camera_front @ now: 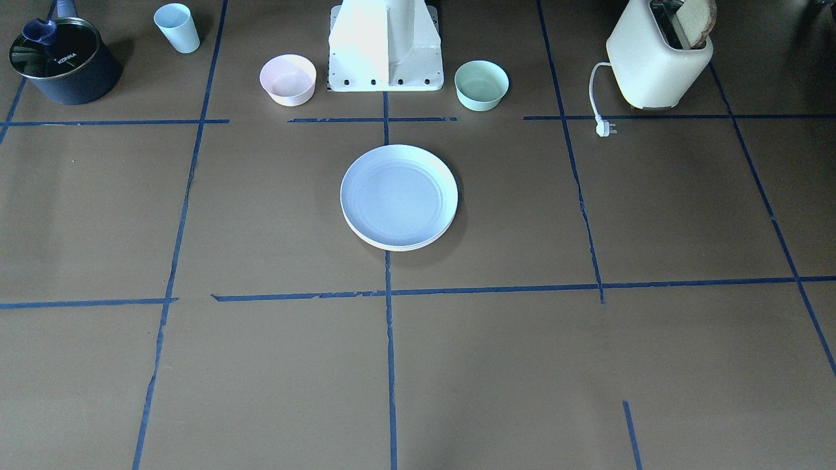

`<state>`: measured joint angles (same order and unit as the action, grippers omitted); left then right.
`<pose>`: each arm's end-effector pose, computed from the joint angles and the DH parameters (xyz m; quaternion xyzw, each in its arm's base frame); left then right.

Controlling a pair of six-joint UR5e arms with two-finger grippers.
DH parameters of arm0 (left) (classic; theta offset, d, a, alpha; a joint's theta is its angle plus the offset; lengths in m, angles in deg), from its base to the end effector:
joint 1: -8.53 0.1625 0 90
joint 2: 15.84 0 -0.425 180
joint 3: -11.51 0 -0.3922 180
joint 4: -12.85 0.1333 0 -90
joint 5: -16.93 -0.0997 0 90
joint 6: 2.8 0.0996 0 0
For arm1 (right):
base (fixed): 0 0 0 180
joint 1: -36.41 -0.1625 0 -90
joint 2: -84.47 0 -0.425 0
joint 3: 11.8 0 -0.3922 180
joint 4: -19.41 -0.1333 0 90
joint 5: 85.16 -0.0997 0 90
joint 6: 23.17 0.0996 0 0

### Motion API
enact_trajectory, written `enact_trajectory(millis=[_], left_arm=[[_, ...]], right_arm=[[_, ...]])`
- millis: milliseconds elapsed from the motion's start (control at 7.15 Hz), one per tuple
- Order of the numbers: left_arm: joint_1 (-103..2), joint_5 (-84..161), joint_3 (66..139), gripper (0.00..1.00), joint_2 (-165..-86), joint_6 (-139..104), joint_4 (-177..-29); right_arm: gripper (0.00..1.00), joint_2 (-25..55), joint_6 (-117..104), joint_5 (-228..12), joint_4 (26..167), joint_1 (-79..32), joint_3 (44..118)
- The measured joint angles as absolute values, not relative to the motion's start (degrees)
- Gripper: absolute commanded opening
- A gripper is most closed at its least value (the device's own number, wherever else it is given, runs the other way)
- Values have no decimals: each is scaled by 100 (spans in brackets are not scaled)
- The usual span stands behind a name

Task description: Stack three plates with pink and blue

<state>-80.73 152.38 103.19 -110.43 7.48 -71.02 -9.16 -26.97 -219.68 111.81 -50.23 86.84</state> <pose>-0.0556 -0.5245 0.6129 0.0332 0.3849 0.0890 0.9181 0.0360 -0.4695 0.6188 0.0225 -0.3786 -0.0664 0.9229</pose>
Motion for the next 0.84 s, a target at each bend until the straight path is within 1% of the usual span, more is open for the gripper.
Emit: enact_trajectory(millis=[280, 839], left_arm=[[-8075, 15274, 10339, 100, -11041, 741, -6756], [-8068, 15472, 10296, 100, -11046, 740, -6661]], right_arm=[[100, -921, -2705, -21988, 11171, -5018, 8609], [100, -949, -2710, -21936, 11153, -5024, 8475]])
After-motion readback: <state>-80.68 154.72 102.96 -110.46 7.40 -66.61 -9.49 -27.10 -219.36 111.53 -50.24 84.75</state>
